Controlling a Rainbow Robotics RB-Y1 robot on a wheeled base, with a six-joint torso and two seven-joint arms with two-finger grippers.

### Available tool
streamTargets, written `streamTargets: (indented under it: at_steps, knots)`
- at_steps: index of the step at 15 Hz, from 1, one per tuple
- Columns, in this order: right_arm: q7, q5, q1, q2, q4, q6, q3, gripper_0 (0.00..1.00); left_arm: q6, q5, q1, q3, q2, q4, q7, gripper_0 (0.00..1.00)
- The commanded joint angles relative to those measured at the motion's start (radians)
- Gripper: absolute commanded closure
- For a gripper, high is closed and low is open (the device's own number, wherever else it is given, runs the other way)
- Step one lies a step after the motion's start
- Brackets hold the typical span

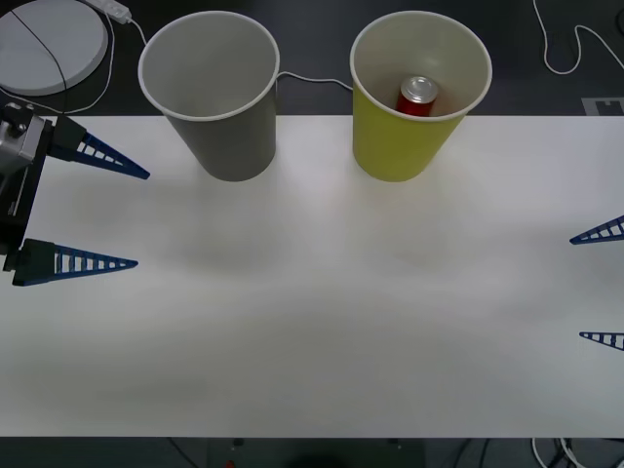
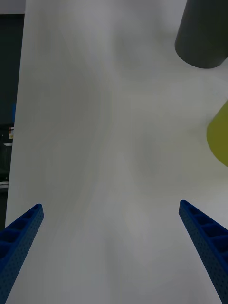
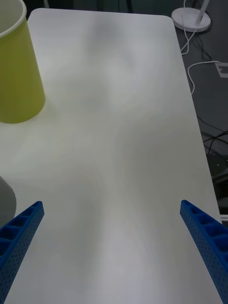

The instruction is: Put the can into the green bin and the plastic bottle into the gray bin

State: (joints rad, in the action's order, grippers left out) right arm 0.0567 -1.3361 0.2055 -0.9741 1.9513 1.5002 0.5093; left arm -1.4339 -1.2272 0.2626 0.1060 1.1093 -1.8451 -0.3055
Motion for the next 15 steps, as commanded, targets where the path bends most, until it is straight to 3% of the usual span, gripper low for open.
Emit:
streamTargets:
  at_steps: [1, 8, 15]
  knots:
    - [0.0, 0.0, 0.0, 0.0, 0.0, 0.0, 0.0, 0.0, 0.003, -0.006, -0.049, 0.0, -0.005, -0.002, 0.077, 0.0]
    - [0.0, 0.0, 0.0, 0.0, 0.0, 0.0, 0.0, 0.0, 0.07, -0.049, -0.18, 0.012, -0.005, -0.002, 0.267, 0.0]
    - [0.0, 0.0, 0.0, 0.0, 0.0, 0.0, 0.0, 0.0, 0.073, -0.095, -0.198, 0.031, -0.005, 0.0, 0.269, 0.0]
